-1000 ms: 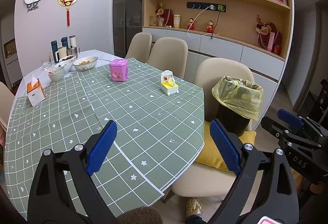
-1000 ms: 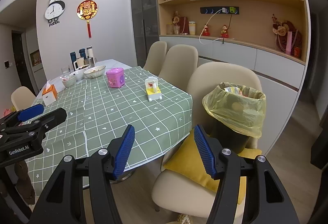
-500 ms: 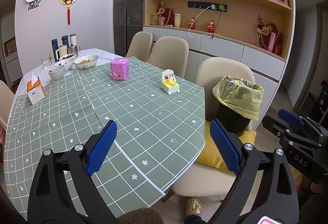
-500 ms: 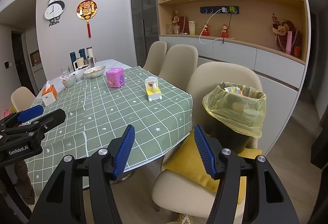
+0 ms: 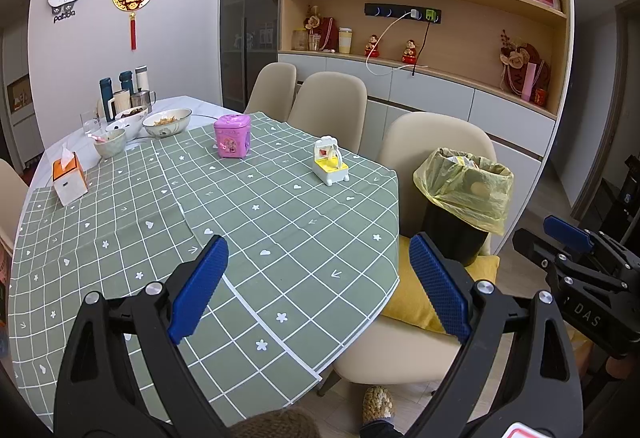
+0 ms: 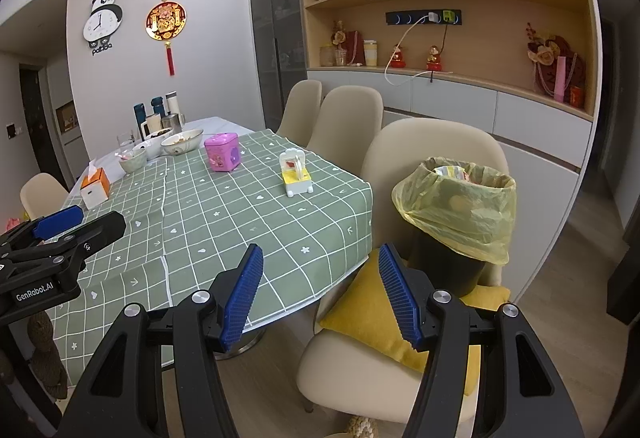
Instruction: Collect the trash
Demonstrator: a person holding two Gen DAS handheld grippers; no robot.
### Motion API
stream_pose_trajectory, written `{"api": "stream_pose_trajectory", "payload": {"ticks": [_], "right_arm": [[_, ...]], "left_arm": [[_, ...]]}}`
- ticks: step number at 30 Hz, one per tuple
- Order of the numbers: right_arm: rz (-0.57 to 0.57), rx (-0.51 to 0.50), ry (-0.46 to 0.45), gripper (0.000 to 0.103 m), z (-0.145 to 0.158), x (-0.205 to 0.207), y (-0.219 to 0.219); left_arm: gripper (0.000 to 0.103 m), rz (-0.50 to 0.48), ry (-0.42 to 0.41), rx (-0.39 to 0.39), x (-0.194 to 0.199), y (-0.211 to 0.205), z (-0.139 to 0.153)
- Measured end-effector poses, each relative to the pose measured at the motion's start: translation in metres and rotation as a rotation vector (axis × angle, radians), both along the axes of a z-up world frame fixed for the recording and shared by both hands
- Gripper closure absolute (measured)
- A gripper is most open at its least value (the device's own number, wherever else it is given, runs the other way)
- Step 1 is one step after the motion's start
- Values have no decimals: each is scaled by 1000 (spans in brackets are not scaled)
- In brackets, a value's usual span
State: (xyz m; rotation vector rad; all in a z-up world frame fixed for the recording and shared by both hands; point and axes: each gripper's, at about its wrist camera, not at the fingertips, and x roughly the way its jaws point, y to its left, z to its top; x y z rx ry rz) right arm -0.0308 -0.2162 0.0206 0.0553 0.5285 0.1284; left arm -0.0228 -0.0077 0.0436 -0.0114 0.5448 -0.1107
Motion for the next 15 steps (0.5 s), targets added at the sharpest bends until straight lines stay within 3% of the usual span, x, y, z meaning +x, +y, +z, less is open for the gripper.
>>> {"api": "stream_pose_trajectory", "payload": {"ticks": [8,12,15], "right_arm": [[-5,5,5,46,-4,-1,-4],[2,10,23,46,-11,6,-4],[39,6,35,46,-14,26,7]], "left_arm": [[16,1,-24,28,-2,-6,-2],[16,29,47,-3,11,2,-15],[16,95,143,-19,39,33,-39]]}}
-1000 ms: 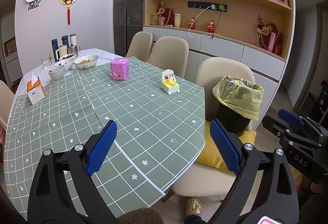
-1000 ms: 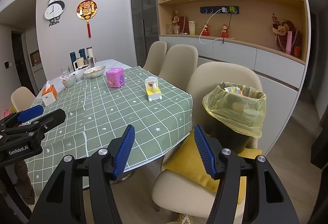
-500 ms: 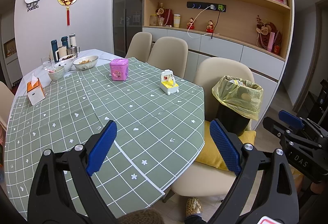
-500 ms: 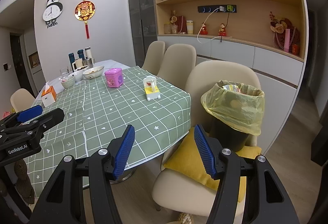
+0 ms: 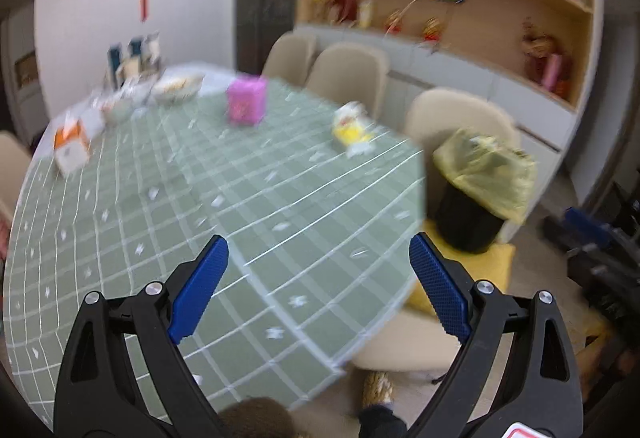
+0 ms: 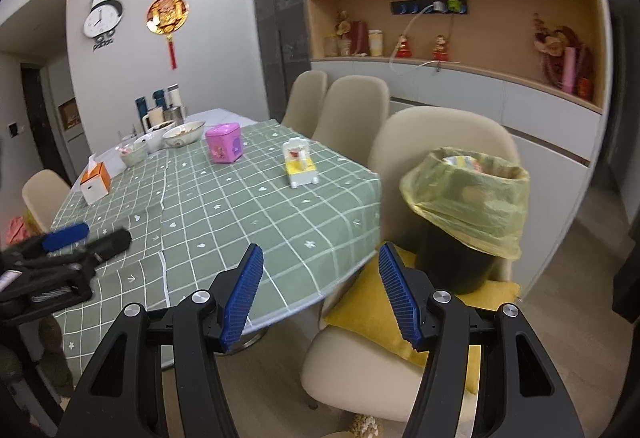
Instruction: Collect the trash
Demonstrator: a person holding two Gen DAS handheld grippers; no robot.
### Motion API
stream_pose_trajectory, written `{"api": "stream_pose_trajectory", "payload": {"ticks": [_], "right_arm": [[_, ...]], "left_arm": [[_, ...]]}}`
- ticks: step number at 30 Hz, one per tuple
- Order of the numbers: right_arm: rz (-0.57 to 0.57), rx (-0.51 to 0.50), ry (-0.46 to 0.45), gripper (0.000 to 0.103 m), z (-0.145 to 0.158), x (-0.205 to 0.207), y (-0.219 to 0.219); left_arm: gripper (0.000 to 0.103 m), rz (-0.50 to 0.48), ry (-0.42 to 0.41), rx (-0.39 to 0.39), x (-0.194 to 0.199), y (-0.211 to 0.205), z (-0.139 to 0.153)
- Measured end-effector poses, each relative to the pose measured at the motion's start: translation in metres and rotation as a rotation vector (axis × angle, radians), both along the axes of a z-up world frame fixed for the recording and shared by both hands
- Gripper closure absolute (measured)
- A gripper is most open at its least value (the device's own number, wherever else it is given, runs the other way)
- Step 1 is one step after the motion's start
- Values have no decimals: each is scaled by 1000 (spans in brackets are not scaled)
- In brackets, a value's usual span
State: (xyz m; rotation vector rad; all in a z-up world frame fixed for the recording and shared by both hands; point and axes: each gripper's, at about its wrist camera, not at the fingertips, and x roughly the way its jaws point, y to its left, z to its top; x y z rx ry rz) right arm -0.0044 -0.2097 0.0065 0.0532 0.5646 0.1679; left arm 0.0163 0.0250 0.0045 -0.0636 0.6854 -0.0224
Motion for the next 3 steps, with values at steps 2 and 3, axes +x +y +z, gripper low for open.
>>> {"api": "stream_pose_trajectory", "payload": {"ticks": [2,3], "right_arm": [[78,-4,21,46,-4,29,19],[129,-11,34,46,-8,44,32]], "left_arm": [[16,108,52,-13,23,38,-19],[16,200,82,-36,38,71,-31]]}}
